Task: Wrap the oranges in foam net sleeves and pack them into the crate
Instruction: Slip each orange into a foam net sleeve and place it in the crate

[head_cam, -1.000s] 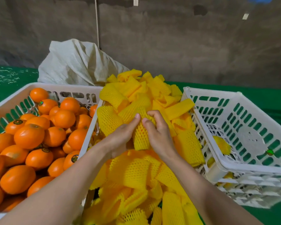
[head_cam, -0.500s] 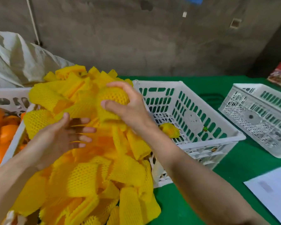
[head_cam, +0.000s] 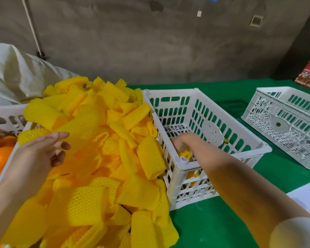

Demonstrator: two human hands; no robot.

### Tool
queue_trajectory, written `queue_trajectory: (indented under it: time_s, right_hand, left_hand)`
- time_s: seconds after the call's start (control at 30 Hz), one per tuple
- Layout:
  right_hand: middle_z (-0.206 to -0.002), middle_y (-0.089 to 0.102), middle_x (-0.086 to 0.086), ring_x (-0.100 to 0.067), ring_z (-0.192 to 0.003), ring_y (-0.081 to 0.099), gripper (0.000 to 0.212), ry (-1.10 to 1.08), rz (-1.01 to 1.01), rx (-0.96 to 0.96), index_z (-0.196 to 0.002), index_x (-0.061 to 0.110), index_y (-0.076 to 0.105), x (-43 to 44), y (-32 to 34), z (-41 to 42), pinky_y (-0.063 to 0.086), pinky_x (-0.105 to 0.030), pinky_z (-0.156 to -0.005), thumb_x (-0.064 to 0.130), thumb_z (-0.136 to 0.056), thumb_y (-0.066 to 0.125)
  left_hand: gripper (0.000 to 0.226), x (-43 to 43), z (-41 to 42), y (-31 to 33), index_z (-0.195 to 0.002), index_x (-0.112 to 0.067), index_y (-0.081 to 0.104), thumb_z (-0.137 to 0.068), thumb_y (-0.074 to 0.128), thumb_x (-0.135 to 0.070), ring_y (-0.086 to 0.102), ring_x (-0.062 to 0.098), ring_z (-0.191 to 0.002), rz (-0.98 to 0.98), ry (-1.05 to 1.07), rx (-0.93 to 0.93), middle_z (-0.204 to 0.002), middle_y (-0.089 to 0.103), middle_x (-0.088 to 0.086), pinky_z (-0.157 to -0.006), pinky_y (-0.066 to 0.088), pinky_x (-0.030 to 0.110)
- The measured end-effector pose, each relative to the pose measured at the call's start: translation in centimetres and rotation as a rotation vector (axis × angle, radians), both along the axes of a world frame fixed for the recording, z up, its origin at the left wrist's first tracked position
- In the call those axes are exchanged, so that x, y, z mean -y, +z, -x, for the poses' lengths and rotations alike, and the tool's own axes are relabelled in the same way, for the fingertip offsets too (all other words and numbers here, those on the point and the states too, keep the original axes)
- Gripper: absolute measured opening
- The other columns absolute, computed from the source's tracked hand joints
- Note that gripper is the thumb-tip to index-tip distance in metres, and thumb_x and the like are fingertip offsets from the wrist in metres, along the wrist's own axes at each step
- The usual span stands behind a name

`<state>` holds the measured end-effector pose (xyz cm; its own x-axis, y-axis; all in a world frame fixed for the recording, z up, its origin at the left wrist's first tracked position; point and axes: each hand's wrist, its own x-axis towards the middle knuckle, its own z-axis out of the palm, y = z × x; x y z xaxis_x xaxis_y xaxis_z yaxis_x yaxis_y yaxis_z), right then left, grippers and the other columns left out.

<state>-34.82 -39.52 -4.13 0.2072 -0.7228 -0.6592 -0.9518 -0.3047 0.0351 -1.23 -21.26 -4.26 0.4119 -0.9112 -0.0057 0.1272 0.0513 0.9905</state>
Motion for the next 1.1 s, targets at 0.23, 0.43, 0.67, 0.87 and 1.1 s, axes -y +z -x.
queue_trajectory:
  time_s: [0.23,0.43,0.67,0.87,1.1]
  right_hand:
    - [-0.127,0.053,-0.014,-0.029,-0.109,0.057,0.047,-0.056,0.015,-0.021,-0.137,0.002,0.041,-0.3,-0.1,-0.2,0.048,-0.035,-0.088,0.010,-0.092,0.052]
    - [-0.129,0.053,-0.014,-0.026,-0.107,0.058,0.046,-0.133,-0.041,0.083,-0.131,0.007,0.042,-0.1,0.1,-0.6,0.051,-0.034,-0.076,0.018,-0.090,0.059]
    - [-0.106,0.067,-0.012,-0.025,-0.091,0.061,0.021,-0.217,0.969,0.948,-0.107,0.005,0.063,-1.2,2.7,-2.0,0.047,-0.030,-0.080,0.005,-0.090,0.051]
    - [-0.089,0.068,-0.008,-0.013,-0.074,0.055,0.011,0.166,1.024,1.171,-0.094,0.005,0.068,-6.2,4.8,-6.8,0.037,-0.018,-0.068,0.003,-0.088,0.059]
    - [-0.119,0.063,-0.009,-0.029,-0.100,0.062,0.036,1.022,0.811,0.930,-0.108,0.009,0.067,-12.7,6.8,-15.2,0.055,-0.037,-0.075,-0.002,-0.076,0.055]
  left_hand:
    - [0.027,-0.8,1.1,0.9,-0.085,-0.026,0.077,-0.091,0.052,-0.032,0.053,0.007,-0.047,0.055,-0.015,-0.015,-0.064,0.065,-0.003,-0.041,0.033,0.015]
    - [0.026,-1.7,1.8,2.4,-0.084,-0.013,0.070,-0.095,0.047,-0.019,0.053,0.007,-0.048,0.104,0.076,-0.081,-0.059,0.062,-0.003,-0.044,0.036,0.012]
    - [0.019,-2.3,1.9,3.5,-0.087,-0.008,0.064,-0.095,0.049,-0.014,0.049,0.009,-0.051,0.128,0.247,-0.137,-0.055,0.060,-0.004,-0.044,0.033,0.019]
    - [0.017,-2.5,1.3,3.5,-0.087,-0.009,0.065,-0.095,0.052,-0.016,0.046,0.009,-0.046,0.128,0.329,-0.169,-0.056,0.058,0.000,-0.043,0.031,0.021]
    - [0.013,-2.7,1.4,4.0,-0.084,-0.009,0.066,-0.091,0.056,-0.012,0.046,0.010,-0.046,0.101,0.360,-0.161,-0.051,0.060,-0.005,-0.051,0.027,0.028]
